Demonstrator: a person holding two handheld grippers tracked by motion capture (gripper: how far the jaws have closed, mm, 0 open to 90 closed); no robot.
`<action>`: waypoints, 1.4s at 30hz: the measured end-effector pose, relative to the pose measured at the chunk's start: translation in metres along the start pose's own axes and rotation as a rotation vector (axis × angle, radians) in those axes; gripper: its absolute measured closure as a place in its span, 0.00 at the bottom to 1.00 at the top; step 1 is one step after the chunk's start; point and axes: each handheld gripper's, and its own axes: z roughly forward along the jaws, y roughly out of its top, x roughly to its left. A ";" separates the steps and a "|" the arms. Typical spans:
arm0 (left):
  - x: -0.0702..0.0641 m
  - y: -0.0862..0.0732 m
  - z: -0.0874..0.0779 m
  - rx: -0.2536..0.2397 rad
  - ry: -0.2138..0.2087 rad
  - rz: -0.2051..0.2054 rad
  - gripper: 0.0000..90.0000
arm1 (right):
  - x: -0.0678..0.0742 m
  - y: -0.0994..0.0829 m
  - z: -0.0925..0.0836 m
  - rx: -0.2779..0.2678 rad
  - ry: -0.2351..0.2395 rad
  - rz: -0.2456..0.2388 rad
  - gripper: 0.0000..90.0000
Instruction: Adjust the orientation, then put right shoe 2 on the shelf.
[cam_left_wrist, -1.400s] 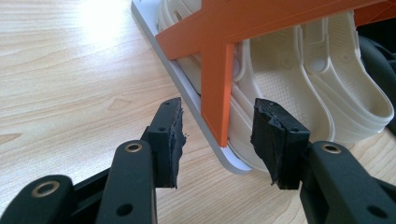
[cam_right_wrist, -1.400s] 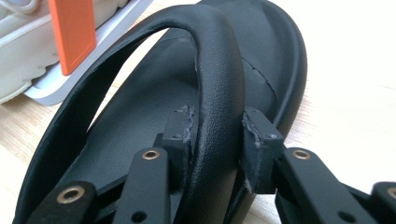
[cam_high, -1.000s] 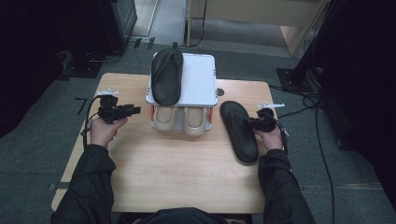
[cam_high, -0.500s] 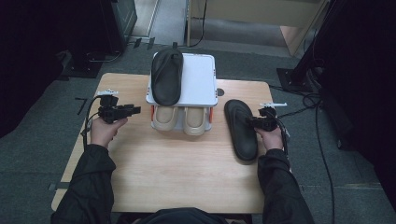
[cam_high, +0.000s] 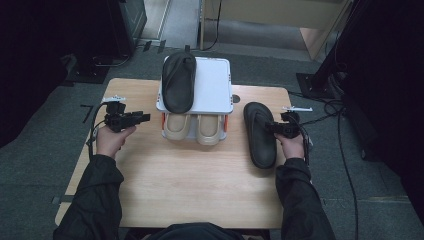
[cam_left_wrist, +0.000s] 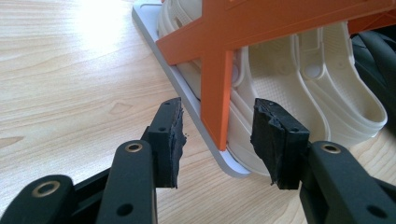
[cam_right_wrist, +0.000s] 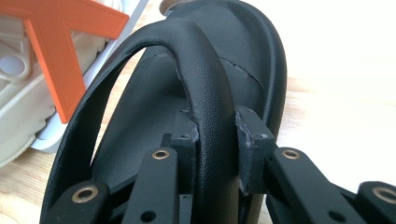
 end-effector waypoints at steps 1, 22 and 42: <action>0.000 0.000 0.000 0.000 0.000 0.000 0.59 | 0.000 0.002 -0.001 0.005 -0.002 -0.001 0.80; 0.000 0.000 -0.001 -0.003 -0.002 0.008 0.59 | 0.013 0.051 -0.026 0.020 0.002 0.028 0.80; -0.004 0.001 -0.002 -0.011 -0.007 0.032 0.59 | 0.042 0.123 -0.058 -0.005 0.006 0.017 0.80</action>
